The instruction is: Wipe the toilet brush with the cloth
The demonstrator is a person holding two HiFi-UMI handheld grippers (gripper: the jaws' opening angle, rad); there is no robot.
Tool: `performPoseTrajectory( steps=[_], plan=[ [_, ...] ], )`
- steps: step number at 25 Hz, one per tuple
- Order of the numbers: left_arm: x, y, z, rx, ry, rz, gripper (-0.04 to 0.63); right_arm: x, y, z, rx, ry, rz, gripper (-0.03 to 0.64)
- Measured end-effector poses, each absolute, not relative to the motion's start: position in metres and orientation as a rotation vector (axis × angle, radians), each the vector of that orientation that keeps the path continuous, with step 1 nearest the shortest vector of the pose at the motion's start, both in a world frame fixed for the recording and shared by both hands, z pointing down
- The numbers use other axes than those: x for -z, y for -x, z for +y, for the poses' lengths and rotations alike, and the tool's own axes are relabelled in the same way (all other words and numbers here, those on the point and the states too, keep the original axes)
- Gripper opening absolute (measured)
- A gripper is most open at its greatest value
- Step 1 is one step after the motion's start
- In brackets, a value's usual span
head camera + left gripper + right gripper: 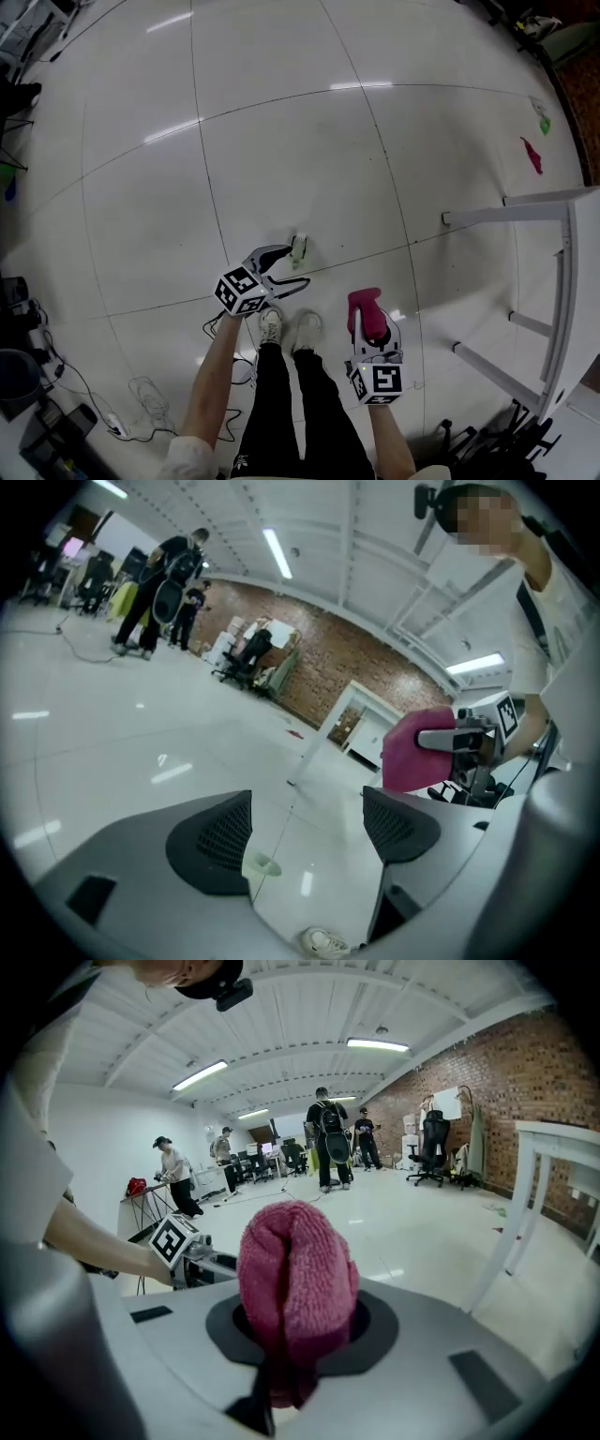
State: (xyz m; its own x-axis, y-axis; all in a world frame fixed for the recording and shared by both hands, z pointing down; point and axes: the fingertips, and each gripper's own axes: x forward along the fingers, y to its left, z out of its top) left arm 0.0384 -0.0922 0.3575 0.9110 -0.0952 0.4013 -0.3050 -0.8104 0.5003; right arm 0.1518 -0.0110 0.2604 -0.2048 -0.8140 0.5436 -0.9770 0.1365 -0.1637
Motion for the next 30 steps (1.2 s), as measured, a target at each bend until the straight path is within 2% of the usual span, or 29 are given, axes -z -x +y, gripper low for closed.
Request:
performPoseTrajectory(
  steps=[3, 8, 18, 23, 30],
  plan=[
    [-0.393, -0.038, -0.099, -0.453, -2.414, -0.414, 0.376, -0.287, -0.155, -0.025, -0.705, -1.749, -2.098, 0.069],
    [-0.421, -0.032, -0.108, -0.567, -2.465, -0.764, 0.376, -0.305, -0.149, -0.034, -0.732, -1.749, -2.14, 0.069],
    [-0.46, -0.038, -0.113, -0.565, -2.645, -1.011, 0.374, -0.355, -0.161, -0.028, -0.69, -1.806, -2.185, 0.069],
    [-0.469, -0.034, -0.128, -0.39, -2.734, -1.202, 0.325, -0.403, -0.165, -0.021, -0.684, -1.868, -2.177, 0.069],
    [-0.483, -0.041, -0.146, -0.291, -2.912, -1.271, 0.178, -0.455, -0.177, 0.004, -0.71, -1.927, -2.144, 0.069]
  ],
)
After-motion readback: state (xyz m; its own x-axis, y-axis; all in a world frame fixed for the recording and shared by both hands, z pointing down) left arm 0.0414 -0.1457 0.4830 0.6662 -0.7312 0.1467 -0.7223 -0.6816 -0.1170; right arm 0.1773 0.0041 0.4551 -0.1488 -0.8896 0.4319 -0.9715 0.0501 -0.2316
